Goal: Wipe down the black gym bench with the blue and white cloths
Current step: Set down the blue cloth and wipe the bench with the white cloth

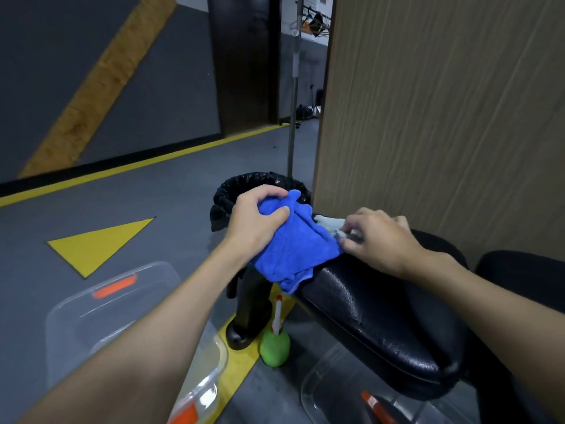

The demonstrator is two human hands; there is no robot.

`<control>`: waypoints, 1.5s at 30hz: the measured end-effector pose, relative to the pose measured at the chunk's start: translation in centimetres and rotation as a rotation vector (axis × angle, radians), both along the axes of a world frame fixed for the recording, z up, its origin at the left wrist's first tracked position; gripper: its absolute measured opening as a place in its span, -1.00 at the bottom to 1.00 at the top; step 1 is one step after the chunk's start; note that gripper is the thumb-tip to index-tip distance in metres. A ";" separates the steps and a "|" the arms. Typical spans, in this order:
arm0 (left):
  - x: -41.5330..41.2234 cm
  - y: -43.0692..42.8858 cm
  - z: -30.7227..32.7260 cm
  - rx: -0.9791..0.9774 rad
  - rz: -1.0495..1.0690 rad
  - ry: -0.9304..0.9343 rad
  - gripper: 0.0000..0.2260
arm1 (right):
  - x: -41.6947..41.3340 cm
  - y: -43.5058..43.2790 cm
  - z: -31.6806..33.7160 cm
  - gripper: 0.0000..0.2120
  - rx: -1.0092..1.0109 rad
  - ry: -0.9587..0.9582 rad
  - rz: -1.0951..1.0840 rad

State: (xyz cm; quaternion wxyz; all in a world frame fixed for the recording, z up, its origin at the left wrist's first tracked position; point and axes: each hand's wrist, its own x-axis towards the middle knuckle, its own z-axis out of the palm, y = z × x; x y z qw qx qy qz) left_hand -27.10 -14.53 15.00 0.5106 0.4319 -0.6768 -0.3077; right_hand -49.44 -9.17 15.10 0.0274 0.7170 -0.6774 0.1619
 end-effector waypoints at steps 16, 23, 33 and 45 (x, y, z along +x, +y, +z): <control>-3.5 0.1 -2.3 -0.086 0.007 -0.610 -0.60 | -4.9 4.6 4.2 -0.89 -0.387 -0.514 -0.278; -4.2 0.5 -2.8 -0.104 0.055 -0.906 -0.40 | -5.4 4.6 3.7 -0.82 -0.313 -0.560 -0.333; -4.0 0.1 -3.0 -0.066 0.005 -0.792 -0.44 | -6.2 3.1 4.1 -0.65 -0.180 -0.715 -0.371; -4.7 1.2 -2.6 -0.238 0.163 -0.965 -0.50 | -5.0 5.6 1.1 -0.58 0.120 -0.198 -0.298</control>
